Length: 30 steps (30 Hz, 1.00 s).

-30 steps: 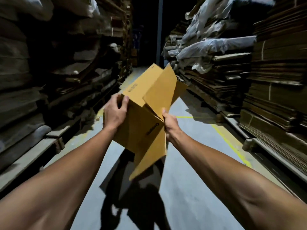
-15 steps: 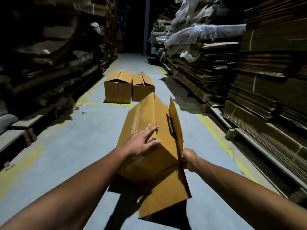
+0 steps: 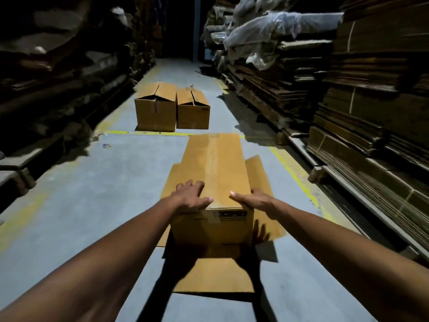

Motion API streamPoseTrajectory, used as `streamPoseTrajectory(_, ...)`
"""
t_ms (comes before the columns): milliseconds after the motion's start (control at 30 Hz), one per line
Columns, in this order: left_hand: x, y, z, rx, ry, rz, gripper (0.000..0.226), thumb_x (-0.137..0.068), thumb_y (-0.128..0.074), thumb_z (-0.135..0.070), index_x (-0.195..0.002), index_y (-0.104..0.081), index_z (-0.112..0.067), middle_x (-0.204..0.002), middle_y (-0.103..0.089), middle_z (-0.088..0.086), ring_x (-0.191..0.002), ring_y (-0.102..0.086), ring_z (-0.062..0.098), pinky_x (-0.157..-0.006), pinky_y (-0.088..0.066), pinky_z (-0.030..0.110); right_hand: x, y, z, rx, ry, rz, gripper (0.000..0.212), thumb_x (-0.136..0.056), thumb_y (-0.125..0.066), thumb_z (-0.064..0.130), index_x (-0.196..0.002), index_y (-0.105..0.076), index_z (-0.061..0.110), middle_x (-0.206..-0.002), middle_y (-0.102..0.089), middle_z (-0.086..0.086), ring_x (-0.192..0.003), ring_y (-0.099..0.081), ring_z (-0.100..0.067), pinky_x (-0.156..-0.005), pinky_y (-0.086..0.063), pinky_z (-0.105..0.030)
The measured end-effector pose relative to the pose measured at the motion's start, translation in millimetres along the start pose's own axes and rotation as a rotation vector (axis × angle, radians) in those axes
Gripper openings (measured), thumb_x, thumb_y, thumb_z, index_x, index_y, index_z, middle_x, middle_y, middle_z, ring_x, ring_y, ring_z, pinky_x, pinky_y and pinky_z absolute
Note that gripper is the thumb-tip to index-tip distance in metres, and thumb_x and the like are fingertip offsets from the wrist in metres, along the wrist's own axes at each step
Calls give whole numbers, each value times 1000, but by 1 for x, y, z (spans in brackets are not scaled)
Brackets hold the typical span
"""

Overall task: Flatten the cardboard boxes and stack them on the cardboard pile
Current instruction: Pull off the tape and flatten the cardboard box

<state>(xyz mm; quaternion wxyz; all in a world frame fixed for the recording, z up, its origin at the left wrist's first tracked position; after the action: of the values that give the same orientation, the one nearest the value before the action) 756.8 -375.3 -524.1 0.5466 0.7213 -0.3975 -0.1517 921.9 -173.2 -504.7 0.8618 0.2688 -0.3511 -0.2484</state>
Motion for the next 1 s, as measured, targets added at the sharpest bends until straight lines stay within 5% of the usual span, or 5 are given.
streamPoseTrajectory(200,-3,3,16,13,120,102,98,-83,-65,-77,-157,-29,-24,-170,-10,16,-150,-28,47,-119,-34,56,-2,-20,14,103,-17,-112,97,-80,-84,56,-146,-30,8,-119,-63,-14,-106,-64,-32,-69,-58,-42)
streamPoseTrajectory(333,-7,3,16,12,122,79,87,-89,-65,-70,-154,-34,-23,-165,-21,17,-145,-37,46,-116,-39,53,-6,-39,33,142,-46,-175,125,-73,-81,70,-161,-7,22,-156,-32,-20,-136,-47,-43,-101,-52,-49)
streamPoseTrajectory(467,-5,1,4,-60,56,55,68,-100,-55,-60,-160,-26,-46,-174,0,11,-154,-5,53,-122,-21,67,-17,-52,58,422,127,-269,85,-90,-66,64,-159,-21,42,-169,-3,-12,-149,-19,-48,-114,-33,-66)
streamPoseTrajectory(600,-10,4,-3,-82,-67,9,50,-104,-50,-53,-152,-35,-58,-175,4,2,-156,3,47,-116,-15,78,-40,-59,77,515,173,-161,64,-95,-62,52,-152,-33,48,-165,-8,-12,-143,-22,-50,-112,-33,-66)
streamPoseTrajectory(1000,-34,-6,-18,32,23,-8,58,-97,-61,-59,-150,-38,-54,-175,-6,-2,-158,8,41,-110,-11,83,-72,-42,66,410,31,-148,111,-81,-85,50,-162,-10,40,-168,-9,-11,-151,-11,-45,-116,-35,-62)
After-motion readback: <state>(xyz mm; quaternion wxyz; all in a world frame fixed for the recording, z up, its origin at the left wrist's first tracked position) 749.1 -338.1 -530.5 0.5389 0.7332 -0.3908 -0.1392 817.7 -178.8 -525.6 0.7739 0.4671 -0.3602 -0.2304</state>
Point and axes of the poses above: each hand's wrist, its own x-axis away from the middle knuckle, its own y-axis out of the back of the hand, z = x × y, the point moved 1 cm from there along -x, towards the middle knuckle
